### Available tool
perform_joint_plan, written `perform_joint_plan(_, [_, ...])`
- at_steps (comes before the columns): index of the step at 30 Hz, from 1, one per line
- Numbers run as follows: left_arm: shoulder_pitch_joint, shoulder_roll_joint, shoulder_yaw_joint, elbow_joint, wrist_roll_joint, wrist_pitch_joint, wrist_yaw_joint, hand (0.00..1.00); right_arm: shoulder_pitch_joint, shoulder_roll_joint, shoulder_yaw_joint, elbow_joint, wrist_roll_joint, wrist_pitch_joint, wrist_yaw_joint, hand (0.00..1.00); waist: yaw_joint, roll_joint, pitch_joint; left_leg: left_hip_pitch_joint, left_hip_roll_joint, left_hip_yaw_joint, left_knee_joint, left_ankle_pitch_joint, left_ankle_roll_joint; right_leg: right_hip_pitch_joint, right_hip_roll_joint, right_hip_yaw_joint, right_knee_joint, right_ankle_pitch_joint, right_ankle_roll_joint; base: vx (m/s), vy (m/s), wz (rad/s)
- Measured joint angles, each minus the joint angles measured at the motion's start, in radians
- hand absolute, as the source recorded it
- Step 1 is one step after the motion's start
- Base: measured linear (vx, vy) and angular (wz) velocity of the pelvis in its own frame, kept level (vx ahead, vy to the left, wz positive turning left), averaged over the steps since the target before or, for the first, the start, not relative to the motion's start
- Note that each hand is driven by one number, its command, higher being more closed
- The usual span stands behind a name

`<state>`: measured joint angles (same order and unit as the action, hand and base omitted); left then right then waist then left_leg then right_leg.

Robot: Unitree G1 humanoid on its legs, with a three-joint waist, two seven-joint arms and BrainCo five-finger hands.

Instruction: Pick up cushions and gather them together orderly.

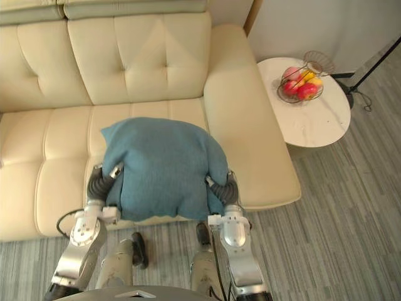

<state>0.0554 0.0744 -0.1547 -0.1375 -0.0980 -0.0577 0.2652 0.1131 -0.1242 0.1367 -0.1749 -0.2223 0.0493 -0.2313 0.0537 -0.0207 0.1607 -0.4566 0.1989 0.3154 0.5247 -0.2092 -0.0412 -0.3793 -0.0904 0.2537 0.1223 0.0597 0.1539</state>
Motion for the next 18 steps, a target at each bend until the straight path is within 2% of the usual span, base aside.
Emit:
perform_joint_plan(3, [-0.136, 0.013, 0.029, 0.050, 0.054, 0.000, 0.080, 1.00, -0.095, 0.012, 0.022, 0.008, -0.005, 0.000, -0.048, 1.00, 0.004, 0.004, 0.002, -0.048, -0.011, -0.031, -0.004, 0.026, 0.006, -0.029, -0.007, -0.034, 0.003, 0.009, -0.002, -0.08, -0.042, 0.29])
perform_joint_plan(7, [-0.324, 0.088, 0.036, 0.120, 0.104, 0.000, 0.166, 1.00, -0.302, 0.036, 0.022, 0.089, -0.020, -0.003, -0.144, 1.00, 0.009, 0.012, 0.018, -0.114, -0.020, -0.050, -0.013, 0.055, 0.011, -0.092, -0.012, -0.053, 0.030, 0.011, -0.013, -0.14, -0.032, 0.21])
perform_joint_plan(9, [-0.450, 0.116, 0.036, 0.162, 0.110, 0.000, 0.202, 1.00, -0.411, 0.038, 0.013, 0.129, -0.020, -0.003, -0.196, 1.00, 0.010, 0.027, 0.039, -0.148, -0.041, -0.073, -0.040, 0.085, 0.004, -0.128, -0.025, -0.076, 0.050, 0.010, -0.014, -0.12, -0.042, 0.38])
perform_joint_plan(11, [-0.598, 0.140, 0.038, 0.221, 0.122, 0.000, 0.242, 1.00, -0.529, 0.040, -0.003, 0.167, -0.022, -0.003, -0.253, 1.00, 0.012, 0.033, 0.055, -0.191, -0.061, -0.089, -0.086, 0.133, 0.001, -0.186, -0.035, -0.089, 0.064, 0.012, -0.016, -0.13, -0.081, 0.47])
perform_joint_plan(12, [-0.712, 0.156, 0.031, 0.271, 0.122, 0.000, 0.276, 1.00, -0.609, 0.045, -0.023, 0.175, -0.039, -0.002, -0.310, 1.00, 0.013, 0.042, 0.080, -0.207, -0.075, -0.105, -0.140, 0.179, -0.001, -0.212, -0.044, -0.110, 0.062, 0.020, -0.021, -0.11, -0.087, 0.44])
perform_joint_plan(13, [-0.749, 0.162, 0.030, 0.288, 0.122, 0.000, 0.284, 1.00, -0.638, 0.051, -0.033, 0.179, -0.049, -0.002, -0.328, 1.00, 0.016, 0.042, 0.090, -0.208, -0.080, -0.109, -0.162, 0.196, -0.002, -0.220, -0.045, -0.112, 0.060, 0.023, -0.022, -0.07, -0.085, 0.51])
perform_joint_plan(18, [-1.175, 0.208, 0.027, 0.488, 0.122, 0.023, 0.346, 1.00, -0.953, 0.104, -0.157, 0.201, -0.099, 0.009, -0.496, 1.00, 0.019, 0.056, 0.142, -0.267, -0.101, -0.157, -0.423, 0.397, -0.017, -0.338, -0.037, -0.166, -0.003, 0.092, -0.016, -0.04, -0.083, 0.30])
